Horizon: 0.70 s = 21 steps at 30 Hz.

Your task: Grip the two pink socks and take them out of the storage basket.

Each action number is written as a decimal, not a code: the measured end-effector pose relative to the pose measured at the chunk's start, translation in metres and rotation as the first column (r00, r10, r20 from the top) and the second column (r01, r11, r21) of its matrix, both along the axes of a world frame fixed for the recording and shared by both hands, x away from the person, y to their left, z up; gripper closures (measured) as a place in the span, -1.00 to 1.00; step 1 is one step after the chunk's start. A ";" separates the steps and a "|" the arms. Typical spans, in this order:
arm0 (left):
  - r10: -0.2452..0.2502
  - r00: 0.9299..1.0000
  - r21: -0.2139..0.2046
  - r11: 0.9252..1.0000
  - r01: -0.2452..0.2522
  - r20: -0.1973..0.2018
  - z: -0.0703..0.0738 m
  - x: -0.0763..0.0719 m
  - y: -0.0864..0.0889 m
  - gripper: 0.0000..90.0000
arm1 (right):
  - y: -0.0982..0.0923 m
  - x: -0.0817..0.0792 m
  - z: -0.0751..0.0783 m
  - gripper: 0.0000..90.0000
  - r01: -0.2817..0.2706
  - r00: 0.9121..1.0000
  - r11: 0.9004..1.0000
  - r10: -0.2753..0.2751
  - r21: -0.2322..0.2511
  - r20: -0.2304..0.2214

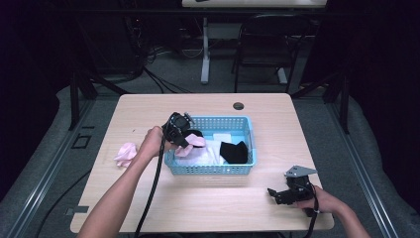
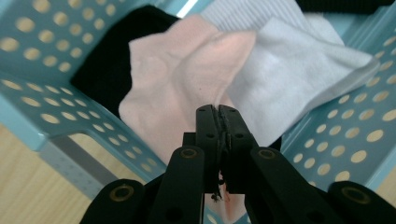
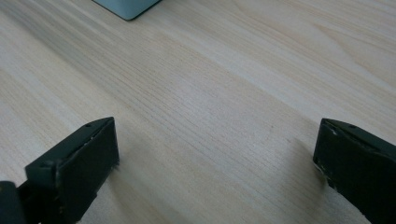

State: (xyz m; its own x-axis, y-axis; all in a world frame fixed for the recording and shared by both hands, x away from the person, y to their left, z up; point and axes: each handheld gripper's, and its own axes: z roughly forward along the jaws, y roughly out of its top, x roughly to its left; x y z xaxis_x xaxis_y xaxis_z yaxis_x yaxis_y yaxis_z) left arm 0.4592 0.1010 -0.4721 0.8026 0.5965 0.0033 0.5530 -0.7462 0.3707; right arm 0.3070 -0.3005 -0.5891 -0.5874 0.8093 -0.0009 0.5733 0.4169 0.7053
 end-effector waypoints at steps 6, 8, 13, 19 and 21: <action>-0.008 1.000 -0.020 1.000 0.009 0.023 0.014 -0.002 0.002 0.94 | 0.000 0.000 0.000 -1.00 0.001 1.000 1.000 -0.001 0.000 -0.003; -0.010 1.000 -0.039 0.999 0.011 0.026 0.019 -0.003 0.004 0.94 | 0.000 0.000 0.000 -1.00 0.000 1.000 1.000 0.000 0.000 0.000; -0.012 0.999 -0.060 0.998 0.014 0.033 0.028 -0.004 0.007 0.94 | 0.000 0.000 0.000 -1.00 0.001 1.000 1.000 -0.001 -0.001 -0.003; -0.004 0.999 -0.087 0.996 0.008 0.043 0.039 -0.008 0.011 0.94 | 0.000 0.000 0.000 -1.00 0.001 1.000 1.000 -0.001 0.000 -0.002; -0.005 0.999 -0.090 0.996 0.009 0.047 0.043 -0.009 0.013 0.94 | 0.000 0.000 0.000 -1.00 0.001 1.000 1.000 -0.001 -0.001 -0.002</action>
